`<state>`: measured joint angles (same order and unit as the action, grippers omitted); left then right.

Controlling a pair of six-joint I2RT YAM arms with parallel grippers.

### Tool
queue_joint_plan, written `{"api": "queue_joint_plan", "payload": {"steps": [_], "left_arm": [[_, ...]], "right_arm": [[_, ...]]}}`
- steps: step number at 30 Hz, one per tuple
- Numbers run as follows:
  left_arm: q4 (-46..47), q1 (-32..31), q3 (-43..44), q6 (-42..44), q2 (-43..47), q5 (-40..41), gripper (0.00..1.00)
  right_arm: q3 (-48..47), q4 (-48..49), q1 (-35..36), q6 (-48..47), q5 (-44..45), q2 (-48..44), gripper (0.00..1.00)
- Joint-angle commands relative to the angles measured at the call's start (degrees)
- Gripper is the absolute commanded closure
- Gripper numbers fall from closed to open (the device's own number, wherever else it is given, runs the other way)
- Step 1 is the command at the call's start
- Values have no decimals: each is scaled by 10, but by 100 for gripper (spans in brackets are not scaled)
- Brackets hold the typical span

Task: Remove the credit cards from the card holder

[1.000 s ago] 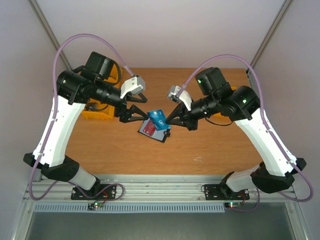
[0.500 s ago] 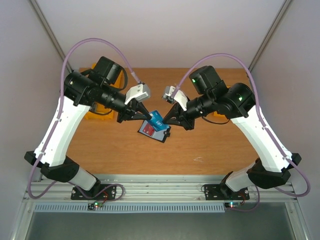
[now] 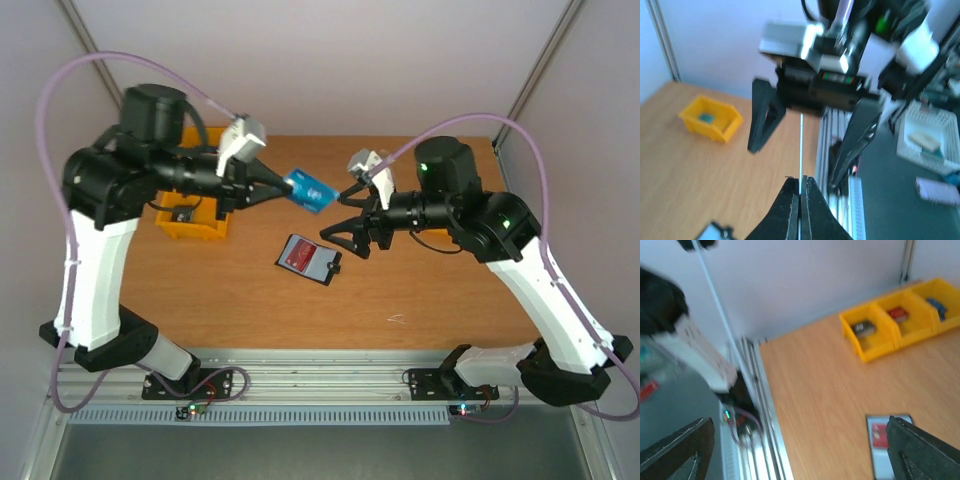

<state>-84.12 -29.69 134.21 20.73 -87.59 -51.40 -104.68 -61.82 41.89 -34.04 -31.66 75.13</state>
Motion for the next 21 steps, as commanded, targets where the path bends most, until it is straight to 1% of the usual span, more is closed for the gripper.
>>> {"api": "queue_joint_plan", "payload": {"steps": [1,2,4,5,8,9,10,11,14,15,17,18,19,20,21], "left_arm": [[140,22,60,-161,8,-91,100],[161,22,55,-191,10,-109,100],[190,22,35,-248,14,-127,100],[197,22,32,-262,17,-126,100],[202,23,35,-267,20,-117,100],[202,23,36,-267,20,-115,100],[203,23,35,-268,21,-112,100],[201,23,35,-267,21,-107,100],[191,24,29,-256,24,-97,100],[186,24,27,-251,24,-95,100],[174,24,22,-236,27,-95,100],[162,24,21,-226,28,-93,97],[146,25,20,-209,30,-87,76],[123,25,19,-163,33,-69,43],[99,25,20,-137,35,-50,19]], "right_arm": [[81,321,-9,214,-80,-50,9],[85,359,-8,244,-98,-46,13],[83,403,-8,275,-117,-37,18],[83,420,-7,280,-126,-35,18],[96,463,-7,293,-141,-35,22],[100,481,-7,301,-150,-34,28],[103,492,-7,306,-159,-33,40],[104,498,-7,310,-169,-31,60],[101,499,-7,308,-189,-30,95],[101,494,-8,305,-187,-32,98],[91,465,-9,294,-177,-35,99],[83,442,-13,290,-172,-35,99],[71,417,-21,289,-172,-33,99],[56,383,-30,289,-178,-28,99],[35,340,-42,288,-188,-16,99]]}}
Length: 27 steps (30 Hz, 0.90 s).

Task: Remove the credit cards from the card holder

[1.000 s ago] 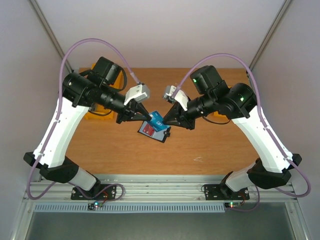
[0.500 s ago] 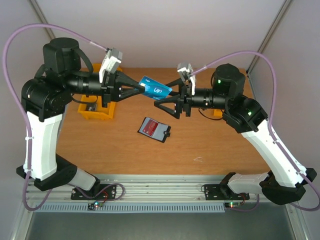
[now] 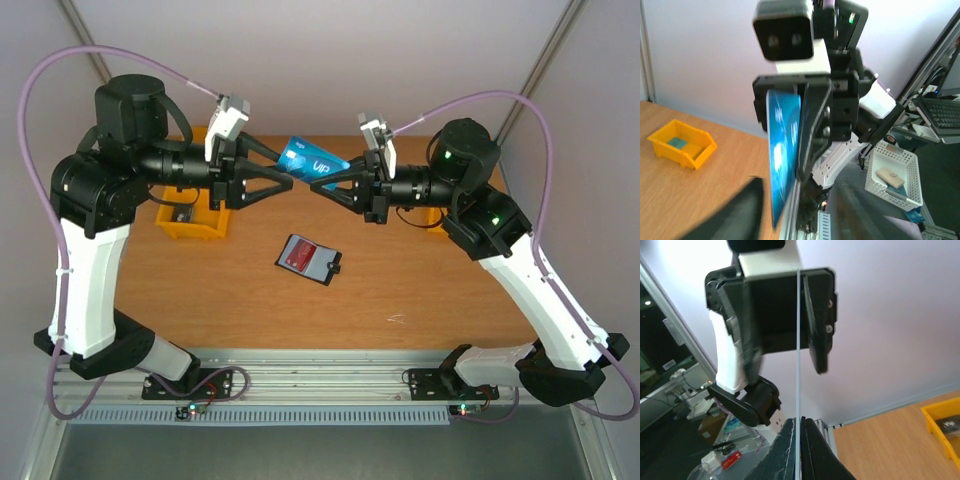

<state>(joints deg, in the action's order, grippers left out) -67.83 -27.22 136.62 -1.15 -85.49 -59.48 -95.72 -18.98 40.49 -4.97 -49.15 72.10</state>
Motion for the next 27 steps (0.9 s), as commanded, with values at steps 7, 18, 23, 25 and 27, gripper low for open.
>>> {"api": "queue_joint_plan", "payload": {"steps": [7,18,23,25,27], "left_arm": [[-115,0,13,233,58,152,1],[-18,-15,-151,798,137,375,7],[18,-19,-153,982,140,312,7],[-5,-20,-160,1067,140,297,5],[-14,-20,-158,1161,134,285,4]], "right_arm": [[-284,-527,-64,-53,-22,143,99],[-330,-560,-64,-16,-105,222,99],[-358,-567,-64,-16,-148,245,99],[-358,-551,-64,-6,-168,247,99],[-358,-532,-64,9,-187,250,99]]}}
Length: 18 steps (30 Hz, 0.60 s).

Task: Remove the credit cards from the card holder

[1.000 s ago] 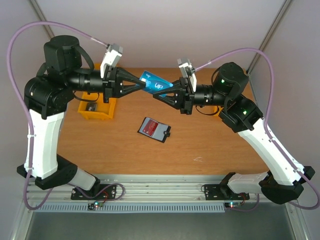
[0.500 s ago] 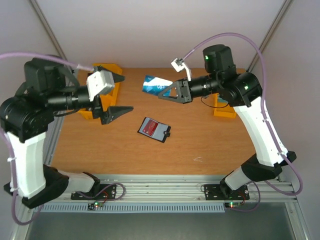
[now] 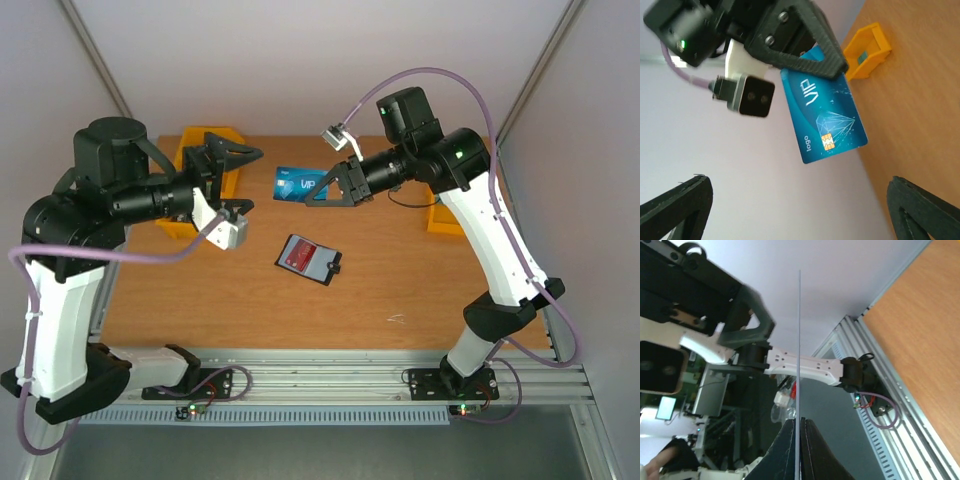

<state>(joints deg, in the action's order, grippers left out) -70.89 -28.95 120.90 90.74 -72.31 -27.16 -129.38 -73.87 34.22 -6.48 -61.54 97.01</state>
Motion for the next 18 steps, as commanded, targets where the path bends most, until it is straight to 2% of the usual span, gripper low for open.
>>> {"api": "queue_joint_plan", "payload": {"steps": [1,6,13,15,17,18], "left_arm": [[16,-3,4,267,-2,-53,4],[-3,-2,-3,373,-7,-86,2],[49,-3,-37,389,-11,-86,2],[56,-2,-39,383,-13,-76,6],[50,-2,-36,364,-13,-76,16],[43,-3,-34,357,-12,-77,24]], "right_arm": [[-23,23,-1,30,-69,4,99],[-45,15,0,32,-81,11,99],[-30,52,25,56,-89,9,99],[-31,55,33,56,-91,11,99],[-30,55,34,54,-90,11,99],[-29,55,35,53,-91,12,99]]}}
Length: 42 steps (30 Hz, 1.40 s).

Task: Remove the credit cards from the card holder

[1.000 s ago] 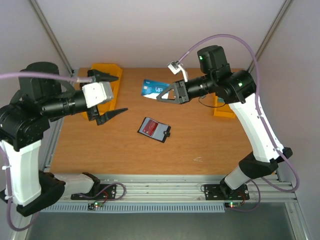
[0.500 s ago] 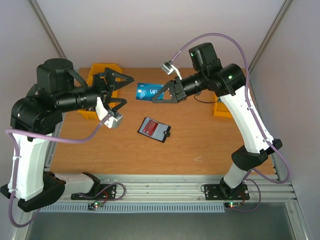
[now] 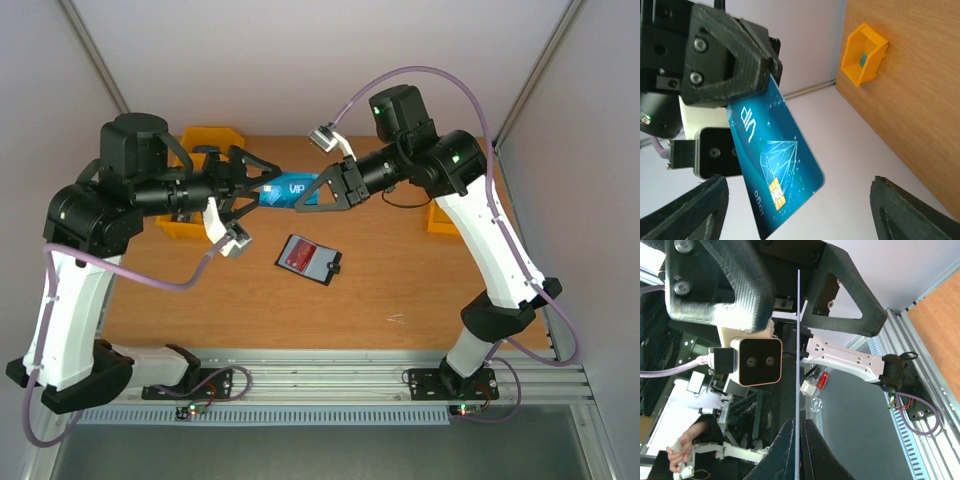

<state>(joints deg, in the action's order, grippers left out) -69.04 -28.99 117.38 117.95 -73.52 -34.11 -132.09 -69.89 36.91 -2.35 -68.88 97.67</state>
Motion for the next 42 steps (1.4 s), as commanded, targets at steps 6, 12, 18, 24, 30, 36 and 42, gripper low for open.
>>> {"api": "queue_joint_plan", "payload": {"steps": [6,12,18,24,30,36,42], "left_arm": [[3,-2,-4,65,4,18,76],[-9,-2,-9,36,7,25,100],[0,-2,-46,-4,16,103,100],[75,-1,-93,-76,-2,263,100],[52,58,-86,-118,-82,394,100],[33,125,4,-187,-219,442,100],[49,182,134,-273,-392,471,100]], "right_arm": [[-5,20,10,14,-25,17,99],[-45,-21,5,-15,27,32,91],[-76,-89,-21,-57,202,22,27],[-81,-135,-31,-103,448,-11,2],[-70,-156,-35,-158,584,-34,1],[-32,-154,-41,-191,620,-31,1],[40,-109,-62,-200,607,-27,1]]}}
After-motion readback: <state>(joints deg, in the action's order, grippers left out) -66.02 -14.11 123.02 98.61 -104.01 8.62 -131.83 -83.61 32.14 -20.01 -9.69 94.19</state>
